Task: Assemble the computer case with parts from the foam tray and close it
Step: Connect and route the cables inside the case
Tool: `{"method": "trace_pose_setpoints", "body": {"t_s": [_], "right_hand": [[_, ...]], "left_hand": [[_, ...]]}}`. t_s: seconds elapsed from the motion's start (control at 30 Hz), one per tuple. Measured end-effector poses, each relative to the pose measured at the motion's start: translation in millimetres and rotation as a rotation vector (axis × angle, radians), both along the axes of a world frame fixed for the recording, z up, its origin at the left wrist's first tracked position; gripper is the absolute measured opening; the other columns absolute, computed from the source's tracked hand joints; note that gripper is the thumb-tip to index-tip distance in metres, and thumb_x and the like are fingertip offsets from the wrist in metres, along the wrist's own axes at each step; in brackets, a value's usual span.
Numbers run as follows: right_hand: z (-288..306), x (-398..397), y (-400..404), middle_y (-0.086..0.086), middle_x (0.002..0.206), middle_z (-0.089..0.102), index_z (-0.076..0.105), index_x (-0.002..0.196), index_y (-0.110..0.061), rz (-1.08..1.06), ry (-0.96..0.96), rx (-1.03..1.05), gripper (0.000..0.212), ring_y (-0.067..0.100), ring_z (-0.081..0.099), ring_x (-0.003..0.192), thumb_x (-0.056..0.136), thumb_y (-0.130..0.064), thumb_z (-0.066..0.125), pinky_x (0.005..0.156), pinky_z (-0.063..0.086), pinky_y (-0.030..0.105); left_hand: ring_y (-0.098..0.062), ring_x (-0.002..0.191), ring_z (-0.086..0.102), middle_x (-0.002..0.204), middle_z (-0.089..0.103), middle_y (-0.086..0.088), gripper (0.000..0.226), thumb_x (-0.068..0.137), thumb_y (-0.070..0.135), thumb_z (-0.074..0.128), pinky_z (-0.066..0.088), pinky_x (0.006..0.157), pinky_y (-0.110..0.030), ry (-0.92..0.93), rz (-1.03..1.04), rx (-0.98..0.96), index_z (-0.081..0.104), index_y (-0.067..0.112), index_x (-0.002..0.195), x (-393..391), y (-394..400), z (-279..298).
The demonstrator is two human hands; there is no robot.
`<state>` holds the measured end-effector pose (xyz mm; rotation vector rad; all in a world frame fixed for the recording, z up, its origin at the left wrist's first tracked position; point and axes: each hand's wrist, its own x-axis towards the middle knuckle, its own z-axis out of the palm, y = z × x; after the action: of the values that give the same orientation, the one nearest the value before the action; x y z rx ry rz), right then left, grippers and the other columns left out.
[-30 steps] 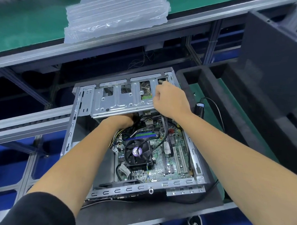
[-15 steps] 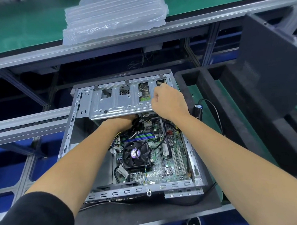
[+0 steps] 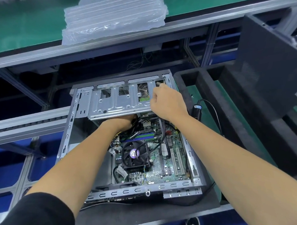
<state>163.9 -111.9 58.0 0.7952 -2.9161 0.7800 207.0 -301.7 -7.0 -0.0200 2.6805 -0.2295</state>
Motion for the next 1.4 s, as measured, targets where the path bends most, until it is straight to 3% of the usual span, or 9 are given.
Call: {"method": "trace_pose_setpoints", "body": {"t_s": [0.13, 0.5, 0.67, 0.83, 1.0, 1.13, 1.23, 1.3, 1.4], "right_hand": [[1, 0, 0, 0.005, 0.097, 0.054, 0.060, 0.090, -0.009, 0.006, 0.001, 0.010, 0.018, 0.027, 0.056, 0.074, 0.094, -0.017, 0.045, 0.063, 0.044, 0.034], [-1, -1, -1, 0.006, 0.098, 0.054, 0.061, 0.094, -0.009, 0.012, 0.030, 0.024, 0.019, 0.027, 0.055, 0.074, 0.095, -0.018, 0.045, 0.060, 0.037, 0.032], [-2, 0, -1, 0.005, 0.095, 0.053, 0.060, 0.089, -0.010, 0.003, 0.026, 0.014, 0.017, 0.026, 0.054, 0.072, 0.093, -0.018, 0.045, 0.059, 0.037, 0.032], [0, 1, -1, 0.004, 0.096, 0.054, 0.060, 0.089, -0.010, 0.003, 0.015, 0.018, 0.018, 0.026, 0.054, 0.074, 0.093, -0.018, 0.044, 0.064, 0.041, 0.033], [1, 4, -3, 0.006, 0.100, 0.054, 0.059, 0.089, -0.011, 0.004, 0.026, 0.049, 0.017, 0.029, 0.055, 0.077, 0.093, -0.018, 0.044, 0.067, 0.043, 0.035], [8, 9, -6, 0.008, 0.104, 0.056, 0.058, 0.083, -0.014, 0.051, 0.007, 0.048, 0.015, 0.031, 0.059, 0.083, 0.092, -0.014, 0.047, 0.072, 0.050, 0.039], [12, 15, -8, 0.005, 0.093, 0.052, 0.055, 0.078, -0.013, 0.103, 0.037, 0.019, 0.015, 0.028, 0.056, 0.084, 0.090, -0.011, 0.047, 0.067, 0.044, 0.035], [17, 21, -13, 0.003, 0.088, 0.049, 0.053, 0.076, -0.014, 0.126, 0.089, -0.025, 0.014, 0.027, 0.053, 0.083, 0.088, -0.009, 0.048, 0.065, 0.036, 0.032], [23, 33, -23, 0.002, 0.085, 0.050, 0.058, 0.076, -0.009, 0.242, 0.061, -0.102, 0.012, 0.029, 0.054, 0.083, 0.084, -0.006, 0.050, 0.066, 0.041, 0.034]], "left_hand": [[-0.028, 0.095, 0.061, 0.108, 0.061, -0.009, 0.032, 0.091, 0.008, 0.042, 0.047, 0.074, -0.030, -0.008, 0.053, 0.110, 0.053, 0.011, 0.122, 2, 6, 4], [-0.026, 0.103, 0.054, 0.127, 0.054, -0.010, 0.042, 0.087, 0.008, 0.048, 0.043, 0.083, -0.029, 0.059, 0.069, 0.124, 0.047, 0.014, 0.129, -1, 6, -1], [-0.035, 0.124, 0.048, 0.137, 0.049, -0.014, 0.042, 0.093, 0.027, 0.046, 0.038, 0.102, -0.048, 0.048, 0.214, 0.068, 0.050, 0.014, 0.133, -6, 14, -1], [-0.028, 0.123, 0.048, 0.142, 0.045, -0.013, 0.044, 0.096, 0.010, 0.039, 0.037, 0.105, -0.034, 0.036, -0.007, -0.015, 0.038, 0.008, 0.140, 3, 19, 8], [-0.029, 0.095, 0.061, 0.111, 0.062, -0.011, 0.035, 0.089, 0.000, 0.045, 0.046, 0.070, -0.036, 0.001, -0.064, -0.059, 0.050, 0.005, 0.124, 30, 30, 31], [-0.025, 0.071, 0.054, 0.074, 0.050, -0.002, 0.009, 0.087, 0.003, 0.048, 0.040, 0.057, -0.033, 0.101, -0.215, -0.203, 0.052, 0.011, 0.087, 50, 45, 65], [-0.022, 0.064, 0.050, 0.069, 0.050, -0.002, 0.016, 0.090, 0.019, 0.052, 0.041, 0.056, -0.032, 0.224, -0.352, 0.006, 0.051, 0.011, 0.076, 59, 46, 76], [-0.014, 0.064, 0.055, 0.070, 0.061, 0.007, 0.020, 0.091, 0.030, 0.057, 0.043, 0.059, -0.027, 0.090, -0.311, 0.370, 0.061, 0.015, 0.078, 64, 45, 86], [-0.002, 0.059, 0.060, 0.066, 0.063, 0.024, 0.008, 0.087, 0.013, 0.062, 0.041, 0.055, -0.009, -0.173, -0.188, 0.757, 0.069, 0.017, 0.089, 72, 48, 94]]}}
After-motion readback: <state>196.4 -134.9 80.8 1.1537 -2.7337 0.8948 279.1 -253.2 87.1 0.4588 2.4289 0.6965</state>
